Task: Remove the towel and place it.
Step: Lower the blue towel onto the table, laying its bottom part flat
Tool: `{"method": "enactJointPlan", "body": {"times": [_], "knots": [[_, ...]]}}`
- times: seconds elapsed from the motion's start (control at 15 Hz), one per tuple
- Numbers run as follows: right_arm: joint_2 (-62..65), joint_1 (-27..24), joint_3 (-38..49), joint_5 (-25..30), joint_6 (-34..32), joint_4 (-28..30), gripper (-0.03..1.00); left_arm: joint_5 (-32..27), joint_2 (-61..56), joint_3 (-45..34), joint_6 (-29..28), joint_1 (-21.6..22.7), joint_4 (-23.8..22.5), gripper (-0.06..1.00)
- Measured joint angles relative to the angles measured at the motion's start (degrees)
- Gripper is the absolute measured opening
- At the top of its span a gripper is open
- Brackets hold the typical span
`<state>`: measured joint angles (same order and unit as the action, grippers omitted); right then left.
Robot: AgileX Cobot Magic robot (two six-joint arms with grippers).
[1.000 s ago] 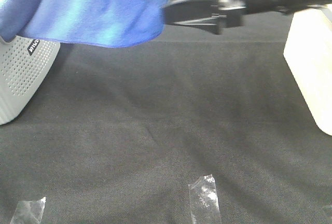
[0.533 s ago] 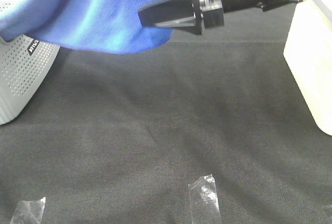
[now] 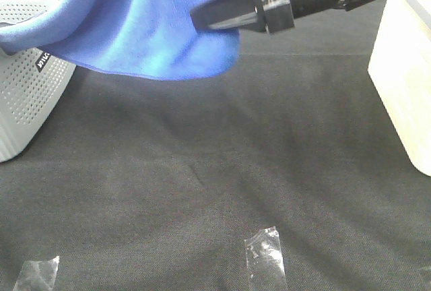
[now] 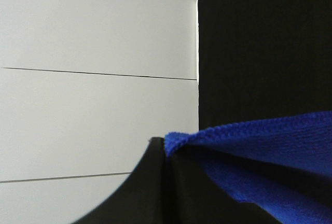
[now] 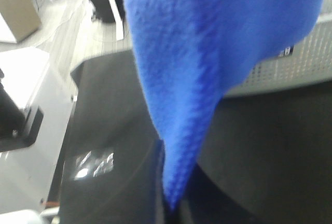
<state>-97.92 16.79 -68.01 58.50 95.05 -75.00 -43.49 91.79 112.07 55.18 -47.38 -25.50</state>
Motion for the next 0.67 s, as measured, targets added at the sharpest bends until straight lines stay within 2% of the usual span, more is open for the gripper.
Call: {"method": "enactJointPlan", "body": {"times": [0.13, 0.2, 0.27, 0.4, 0.53, 0.6, 0.67], "knots": [[0.00, 0.00, -0.17, -2.69, -6.76, 3.21, 0.00, 0.00, 0.46, 0.00, -3.09, 0.06, 0.00, 0.00], [0.00, 0.00, -0.57, -7.10, -15.53, 4.76, 0.00, -0.17, 0.80, 0.00, -7.05, 0.06, 0.00, 0.00], [0.00, 0.00, -1.09, -8.94, -20.00, 6.70, 0.00, -0.29, 1.03, 0.00, -8.54, 0.06, 0.00, 0.00], [0.06, 0.00, -2.81, -9.85, -29.05, 11.92, 0.00, -1.20, 1.26, 0.00, -11.23, 0.06, 0.00, 0.00], [1.32, 0.00, -6.42, -9.85, -40.68, 19.77, 0.00, -1.49, 1.43, 0.00, -14.50, 0.06, 0.00, 0.00], [2.46, 0.00, -10.37, -8.54, -51.39, 27.62, 0.00, -1.49, 1.72, 0.00, -15.93, 0.06, -0.06, 0.00], [2.81, 0.00, -11.86, -7.73, -54.83, 30.77, 0.00, -1.38, 2.01, 0.00, -16.21, 0.06, -0.11, 0.00]]}}
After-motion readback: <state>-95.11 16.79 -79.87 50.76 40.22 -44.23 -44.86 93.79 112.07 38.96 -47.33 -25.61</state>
